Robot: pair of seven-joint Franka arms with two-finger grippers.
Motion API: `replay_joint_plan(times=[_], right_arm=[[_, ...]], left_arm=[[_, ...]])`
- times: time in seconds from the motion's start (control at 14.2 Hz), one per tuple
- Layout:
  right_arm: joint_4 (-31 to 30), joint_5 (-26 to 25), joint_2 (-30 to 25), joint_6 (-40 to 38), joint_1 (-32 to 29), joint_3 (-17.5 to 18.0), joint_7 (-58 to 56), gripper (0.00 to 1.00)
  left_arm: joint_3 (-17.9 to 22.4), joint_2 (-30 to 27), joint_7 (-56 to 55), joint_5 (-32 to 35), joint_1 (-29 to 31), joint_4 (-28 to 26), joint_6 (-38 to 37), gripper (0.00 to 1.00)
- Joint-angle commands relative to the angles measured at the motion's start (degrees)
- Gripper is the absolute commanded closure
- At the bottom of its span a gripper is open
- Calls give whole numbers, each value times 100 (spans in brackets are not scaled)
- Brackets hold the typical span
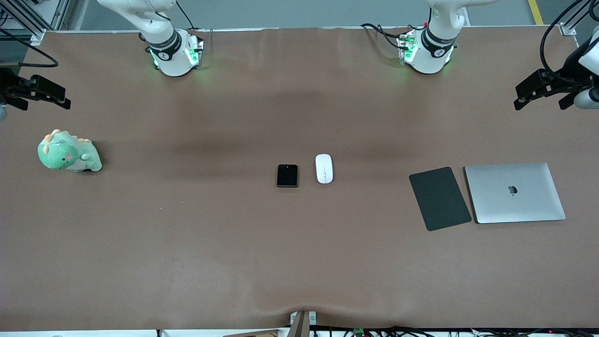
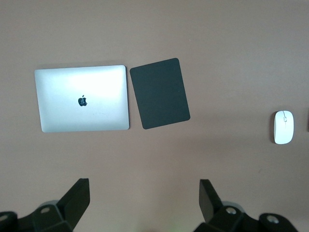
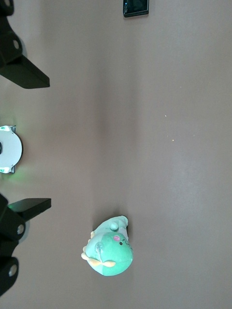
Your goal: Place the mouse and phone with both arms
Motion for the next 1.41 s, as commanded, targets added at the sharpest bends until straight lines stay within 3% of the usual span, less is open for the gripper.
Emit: replay_joint_plan(times=[0.0,0.7,1.34], right_arm=[[-150,23,-148,27,-78,44,-77,0],[-150,23,-148,27,-87,44,-77,0],[-150,23,-148,27,-95,44,-77,0]], left_arm=[[-10,43,39,-98,29,112,-105,0],[-115,209,-214,-168,-154,95,-149,0],[-1450,1527,-1814,-326,-305,104,649,0]])
